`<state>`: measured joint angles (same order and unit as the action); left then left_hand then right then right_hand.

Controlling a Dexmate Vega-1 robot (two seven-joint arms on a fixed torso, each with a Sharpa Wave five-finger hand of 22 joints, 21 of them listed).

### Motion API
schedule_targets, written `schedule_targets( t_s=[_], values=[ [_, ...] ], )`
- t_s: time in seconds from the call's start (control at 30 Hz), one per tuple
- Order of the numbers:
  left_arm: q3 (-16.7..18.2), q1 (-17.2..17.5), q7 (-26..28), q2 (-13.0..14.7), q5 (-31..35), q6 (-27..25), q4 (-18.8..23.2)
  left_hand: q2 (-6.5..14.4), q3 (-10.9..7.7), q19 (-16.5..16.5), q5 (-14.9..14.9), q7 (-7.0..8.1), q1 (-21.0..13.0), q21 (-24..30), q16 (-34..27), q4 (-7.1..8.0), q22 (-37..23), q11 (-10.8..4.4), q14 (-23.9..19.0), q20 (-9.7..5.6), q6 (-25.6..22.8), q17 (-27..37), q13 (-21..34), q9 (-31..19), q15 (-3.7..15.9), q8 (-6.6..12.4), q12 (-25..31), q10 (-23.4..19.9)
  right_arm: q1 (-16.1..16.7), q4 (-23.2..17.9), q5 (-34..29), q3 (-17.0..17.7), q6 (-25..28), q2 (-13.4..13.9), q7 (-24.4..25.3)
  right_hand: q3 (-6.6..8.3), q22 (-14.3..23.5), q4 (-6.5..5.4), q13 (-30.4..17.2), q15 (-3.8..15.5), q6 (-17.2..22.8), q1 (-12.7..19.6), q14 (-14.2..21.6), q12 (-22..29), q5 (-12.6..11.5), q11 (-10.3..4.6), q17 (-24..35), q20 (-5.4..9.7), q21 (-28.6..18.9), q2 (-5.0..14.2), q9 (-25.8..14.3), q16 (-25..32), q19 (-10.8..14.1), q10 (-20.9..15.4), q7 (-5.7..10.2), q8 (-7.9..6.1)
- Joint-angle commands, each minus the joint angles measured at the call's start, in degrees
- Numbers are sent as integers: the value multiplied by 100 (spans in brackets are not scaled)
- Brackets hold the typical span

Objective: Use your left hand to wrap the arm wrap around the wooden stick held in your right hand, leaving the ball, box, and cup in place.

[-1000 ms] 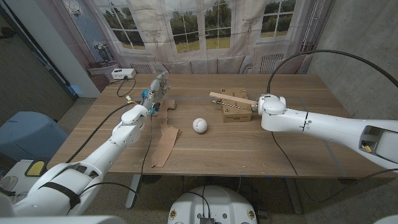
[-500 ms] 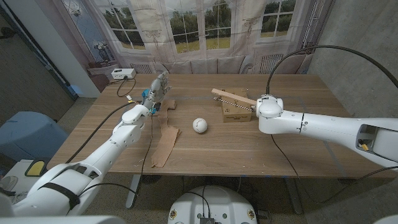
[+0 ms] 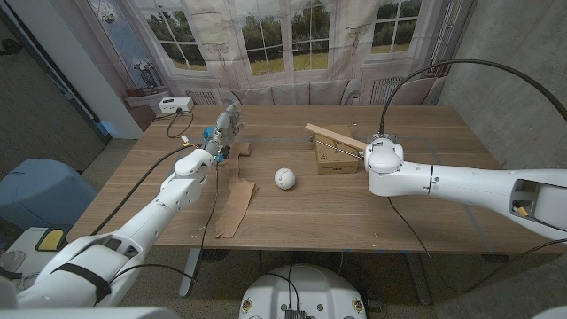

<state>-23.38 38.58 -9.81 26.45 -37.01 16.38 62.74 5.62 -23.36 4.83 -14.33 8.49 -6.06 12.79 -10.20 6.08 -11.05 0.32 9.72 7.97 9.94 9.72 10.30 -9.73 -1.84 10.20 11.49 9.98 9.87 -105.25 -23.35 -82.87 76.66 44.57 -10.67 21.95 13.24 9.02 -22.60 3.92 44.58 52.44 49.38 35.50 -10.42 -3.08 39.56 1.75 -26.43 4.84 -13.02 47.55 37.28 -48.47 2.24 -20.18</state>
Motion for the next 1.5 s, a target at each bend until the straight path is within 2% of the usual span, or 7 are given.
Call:
schedule_targets(
  t_s=[0.03,0.23,0.4,0.63,0.77,1.03,1.5],
  values=[
    [-22,108,125,85,43,-105,336,20,19,-33,-40,-45,58,-10,-18,10,-11,41,238,17,30,29,22,-30,-28,28,3,175,372,-277,200,321,128,167,664,-59,159,-205,-343,793,236,594,453,269,-21,-20,575,29,-253,652,-179,452,78,-46,47,-103],
    [-39,145,179,107,68,-143,465,23,19,-36,-41,-46,58,-9,-17,11,-11,42,240,10,28,29,22,-31,-30,28,3,176,657,-368,376,650,209,208,1020,30,434,-590,-1034,825,53,597,433,629,-110,-77,1553,117,-649,729,-504,1033,0,177,70,-113],
    [-50,192,238,138,88,-191,602,24,19,-33,-42,-43,58,-11,-17,10,-11,32,241,11,30,29,22,-30,-31,27,2,178,1164,-542,618,1281,83,300,1495,371,978,-1358,-2794,813,-526,502,306,1632,-255,-161,3114,206,-1625,712,-1397,1775,-148,197,131,-341],
    [-53,281,329,176,105,-234,798,27,19,-32,-44,-42,58,-12,-17,10,-11,41,242,13,31,29,22,-31,-29,28,0,182,2288,-914,1024,2598,-824,571,2362,548,1235,-1641,-3323,774,-946,356,340,1734,-224,25,3147,65,-2275,727,-2005,2241,22,412,8,-603],
    [-52,338,373,195,115,-237,895,28,19,-29,-44,-45,57,-14,-15,10,-11,34,247,16,34,29,22,-31,-34,26,1,179,2666,-982,1021,2951,-1173,640,2690,406,1320,-1834,-3473,756,-618,-20,365,1869,-141,88,3143,113,-2656,652,-2474,2568,199,42,-8,-1064],
    [-53,414,438,213,125,-243,1022,33,17,-29,-46,-45,56,-14,-17,9,-10,40,243,17,38,29,22,-30,-29,25,1,177,3289,-1046,678,3396,-1765,643,3417,89,1252,-1766,-3601,806,124,-526,957,2119,-134,-13,3160,270,-3254,537,-3260,3267,790,-719,-61,-1956],
    [-66,540,710,378,348,-299,1415,-2,6,-34,-34,-32,-12,-20,-29,-63,-3,17,200,-17,68,21,22,-31,-18,22,19,130,4313,-934,251,4300,-3285,418,4648,49,1140,-1721,-4035,798,184,-671,1012,2332,-181,-53,3163,419,-3460,534,-3437,3570,805,-779,-77,-2176]
  ],
)
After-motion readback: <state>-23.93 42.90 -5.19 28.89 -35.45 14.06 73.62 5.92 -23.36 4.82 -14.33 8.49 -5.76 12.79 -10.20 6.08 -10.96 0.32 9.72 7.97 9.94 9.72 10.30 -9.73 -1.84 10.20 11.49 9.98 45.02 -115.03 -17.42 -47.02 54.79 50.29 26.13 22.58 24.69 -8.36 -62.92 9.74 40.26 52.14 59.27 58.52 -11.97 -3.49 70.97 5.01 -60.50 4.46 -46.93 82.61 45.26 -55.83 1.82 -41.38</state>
